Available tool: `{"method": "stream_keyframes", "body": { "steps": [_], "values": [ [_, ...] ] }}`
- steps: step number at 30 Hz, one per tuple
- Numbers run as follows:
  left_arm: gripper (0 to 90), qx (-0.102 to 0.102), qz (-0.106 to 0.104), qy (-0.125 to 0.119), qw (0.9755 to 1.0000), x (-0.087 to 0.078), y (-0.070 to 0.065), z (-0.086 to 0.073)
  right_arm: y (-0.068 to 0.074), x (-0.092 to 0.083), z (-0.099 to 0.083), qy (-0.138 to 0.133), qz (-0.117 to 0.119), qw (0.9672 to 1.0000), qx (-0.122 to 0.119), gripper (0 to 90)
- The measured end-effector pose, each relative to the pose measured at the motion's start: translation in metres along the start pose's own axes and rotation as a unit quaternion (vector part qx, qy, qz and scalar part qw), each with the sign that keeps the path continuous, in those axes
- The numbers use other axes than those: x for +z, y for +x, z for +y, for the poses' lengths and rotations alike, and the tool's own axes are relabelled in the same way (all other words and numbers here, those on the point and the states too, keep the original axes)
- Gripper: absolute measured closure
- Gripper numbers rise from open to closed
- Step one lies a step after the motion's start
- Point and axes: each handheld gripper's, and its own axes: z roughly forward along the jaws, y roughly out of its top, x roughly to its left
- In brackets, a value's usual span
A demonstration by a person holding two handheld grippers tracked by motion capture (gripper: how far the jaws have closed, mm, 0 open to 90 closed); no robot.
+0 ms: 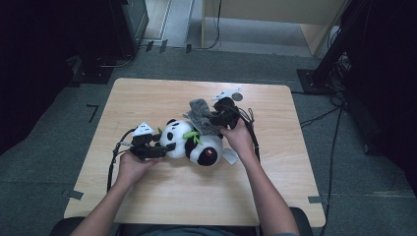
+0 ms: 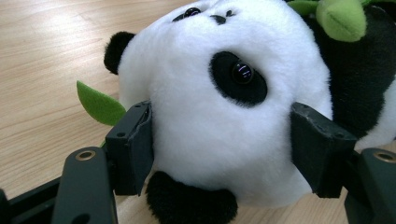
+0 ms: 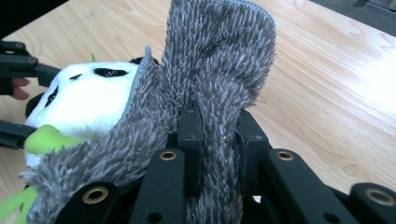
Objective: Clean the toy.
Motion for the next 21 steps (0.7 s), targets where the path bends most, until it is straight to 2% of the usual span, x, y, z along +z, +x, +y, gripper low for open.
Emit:
{"method": "stream_keyframes", "body": {
  "steps": [3,8,12,14,16,18,20,21],
  "values": [
    [29.4,-0.006,-0.003,-0.003,1.0000,0.000,0.001,0.000,-0.003,-0.001,-0.001,-0.005,-0.010,0.9999,0.003,76.1],
    [29.4,0.000,0.000,0.000,1.0000,0.001,0.000,0.000,-0.007,-0.009,-0.002,-0.017,-0.013,0.9997,0.015,76.8],
    [29.5,0.012,0.012,0.007,0.9998,0.001,-0.004,0.002,-0.005,-0.032,0.003,-0.043,-0.023,0.9987,0.012,77.5],
    [29.5,0.011,0.011,0.007,0.9999,0.001,-0.003,0.002,-0.005,-0.035,0.004,-0.049,-0.025,0.9985,0.009,77.5],
    [29.5,0.010,0.008,0.008,0.9999,0.000,-0.002,0.001,-0.003,-0.053,0.007,-0.069,-0.031,0.9971,0.005,77.5],
    [29.4,0.009,0.006,0.008,0.9999,0.000,-0.002,0.001,-0.003,-0.062,0.007,-0.079,-0.033,0.9963,0.006,77.4],
    [29.4,0.008,0.005,0.007,0.9999,0.000,-0.002,0.001,-0.003,-0.065,0.006,-0.082,-0.033,0.9961,0.007,77.4],
    [29.3,0.007,0.005,0.005,1.0000,0.000,-0.002,0.001,-0.002,-0.073,0.003,-0.084,-0.030,0.9960,0.009,77.4]
  ]
}}
